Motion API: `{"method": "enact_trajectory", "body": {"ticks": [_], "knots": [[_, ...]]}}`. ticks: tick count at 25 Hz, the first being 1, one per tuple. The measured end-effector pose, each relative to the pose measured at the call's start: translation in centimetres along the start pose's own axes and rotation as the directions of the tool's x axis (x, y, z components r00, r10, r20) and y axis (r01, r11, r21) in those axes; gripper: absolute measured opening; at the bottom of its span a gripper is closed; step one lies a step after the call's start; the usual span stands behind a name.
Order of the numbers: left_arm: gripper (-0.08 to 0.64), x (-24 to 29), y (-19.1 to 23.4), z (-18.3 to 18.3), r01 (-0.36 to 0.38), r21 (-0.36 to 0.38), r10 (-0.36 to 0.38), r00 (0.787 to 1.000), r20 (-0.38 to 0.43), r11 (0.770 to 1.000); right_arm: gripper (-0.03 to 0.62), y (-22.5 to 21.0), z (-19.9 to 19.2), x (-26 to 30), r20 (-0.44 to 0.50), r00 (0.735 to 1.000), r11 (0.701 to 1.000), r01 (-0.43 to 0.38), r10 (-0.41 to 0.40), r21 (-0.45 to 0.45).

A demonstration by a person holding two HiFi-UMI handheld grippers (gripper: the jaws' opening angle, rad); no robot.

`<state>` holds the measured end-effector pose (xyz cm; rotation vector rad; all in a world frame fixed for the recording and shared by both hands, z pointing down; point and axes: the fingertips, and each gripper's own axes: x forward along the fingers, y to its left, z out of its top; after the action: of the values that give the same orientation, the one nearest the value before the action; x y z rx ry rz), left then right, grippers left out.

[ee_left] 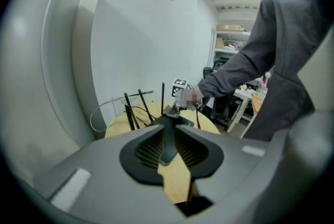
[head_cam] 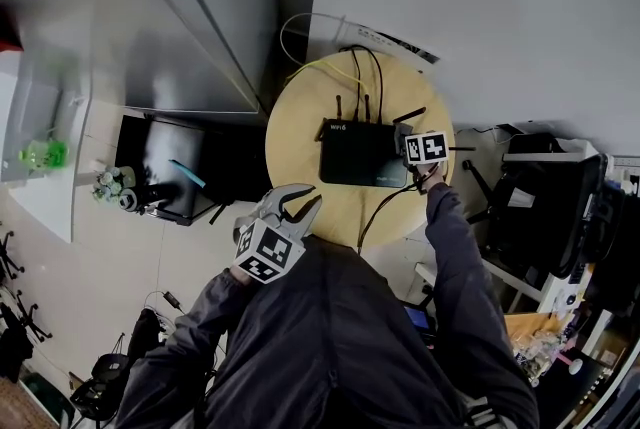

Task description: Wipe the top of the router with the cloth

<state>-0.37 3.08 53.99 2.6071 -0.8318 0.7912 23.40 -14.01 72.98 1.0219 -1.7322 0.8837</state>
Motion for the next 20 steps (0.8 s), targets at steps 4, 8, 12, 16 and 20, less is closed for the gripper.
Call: {"method": "enact_trajectory", "body": {"ticks": [4,8,12,16,20], "knots": [[0.067,0.0,0.1,-0.1,0.002,-0.004,-0.002,1.0,-0.003,1.0,0.023,-0.5,-0.1,-0.1,-0.005,1.0,1.0,0.028,-0.028,-0.011],[0.067,0.1,0.0,0.1,0.009,-0.001,-0.009,1.0,-0.002,1.0,0.023,1.0,0.3,-0.6,0.033,0.999,1.0,0.004,-0.005,0.025],[0.067,0.3,0.2,0.1,0.014,0.003,-0.014,1.0,-0.001,1.0,0.023,5.4,1.5,-1.0,0.097,0.991,0.994,-0.095,0.09,0.051],[0.067,0.5,0.1,0.2,0.02,0.008,-0.02,1.0,-0.001,1.0,0.023,10.5,2.3,-0.6,0.114,0.978,0.984,-0.18,0.177,0.018],[0.067,0.6,0.0,0.3,0.022,0.01,-0.022,1.0,0.002,1.0,0.023,14.7,2.6,0.4,0.097,0.969,0.974,-0.226,0.227,-0.024]]}}
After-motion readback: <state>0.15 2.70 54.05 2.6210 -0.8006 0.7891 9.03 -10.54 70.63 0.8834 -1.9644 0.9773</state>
